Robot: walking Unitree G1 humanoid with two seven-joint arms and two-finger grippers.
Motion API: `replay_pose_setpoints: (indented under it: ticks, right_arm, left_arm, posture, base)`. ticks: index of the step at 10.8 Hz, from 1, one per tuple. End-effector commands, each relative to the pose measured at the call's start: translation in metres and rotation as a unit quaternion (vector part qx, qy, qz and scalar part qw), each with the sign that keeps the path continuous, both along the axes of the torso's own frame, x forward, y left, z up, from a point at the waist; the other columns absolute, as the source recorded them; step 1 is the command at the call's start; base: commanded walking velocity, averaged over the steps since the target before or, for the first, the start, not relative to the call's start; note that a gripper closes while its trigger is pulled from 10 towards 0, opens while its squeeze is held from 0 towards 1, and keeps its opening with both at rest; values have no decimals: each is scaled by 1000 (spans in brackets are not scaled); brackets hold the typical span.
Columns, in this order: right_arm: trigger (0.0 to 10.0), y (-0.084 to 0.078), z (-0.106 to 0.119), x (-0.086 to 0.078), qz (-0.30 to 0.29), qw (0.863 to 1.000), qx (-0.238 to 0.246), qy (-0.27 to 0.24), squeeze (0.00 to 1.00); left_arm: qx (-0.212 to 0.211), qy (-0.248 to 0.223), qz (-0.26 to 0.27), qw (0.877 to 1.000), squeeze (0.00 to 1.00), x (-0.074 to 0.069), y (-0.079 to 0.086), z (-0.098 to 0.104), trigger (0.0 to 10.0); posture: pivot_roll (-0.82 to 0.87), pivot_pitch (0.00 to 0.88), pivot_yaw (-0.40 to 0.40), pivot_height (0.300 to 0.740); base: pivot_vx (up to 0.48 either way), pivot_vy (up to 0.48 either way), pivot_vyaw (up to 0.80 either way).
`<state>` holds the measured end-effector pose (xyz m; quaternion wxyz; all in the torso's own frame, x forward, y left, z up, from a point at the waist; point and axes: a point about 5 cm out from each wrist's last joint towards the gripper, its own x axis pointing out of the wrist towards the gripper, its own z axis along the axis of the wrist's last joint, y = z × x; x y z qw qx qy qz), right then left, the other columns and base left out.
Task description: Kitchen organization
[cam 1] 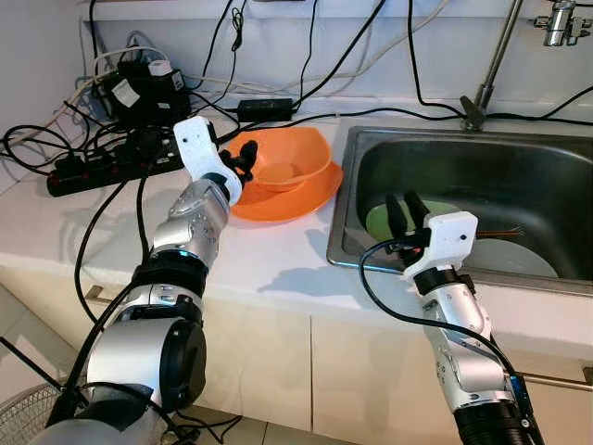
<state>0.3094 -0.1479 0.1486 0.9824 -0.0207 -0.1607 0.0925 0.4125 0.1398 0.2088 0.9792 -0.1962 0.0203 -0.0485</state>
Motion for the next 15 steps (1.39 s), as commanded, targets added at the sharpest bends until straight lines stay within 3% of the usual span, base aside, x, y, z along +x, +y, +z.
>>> replay_pose_setpoints:
  ticks: [1,5,6,10,15]
  right_arm:
    - [10000,2,3,1,3,1000,-1,-4,0]
    - [10000,2,3,1,2,1000,-1,-3,0]
    - [10000,2,3,1,2,1000,-2,-3,0]
    - [10000,1,4,1,0,1000,-4,-5,0]
    - [10000,2,4,1,0,1000,-2,-6,0]
  left_arm:
    - [-6,-12,15,1000,1000,2,4,10,10000]
    - [-29,14,30,999,1000,2,4,7,10000]
    - [-36,39,32,998,0,2,4,1,10000]
    - [-49,84,31,995,0,0,-3,-12,10000]
    - [-106,139,-17,984,0,-3,-17,-32,10000]
  posture:
    - [-2,0,91,740]
    - [-3,0,91,740]
    - [-4,0,91,740]
    - [-9,0,93,740]
    - [-13,0,101,740]
  base:
    - [0,0,0]
    - [0,0,0]
    - [0,0,0]
    - [0,0,0]
    - [0,0,0]
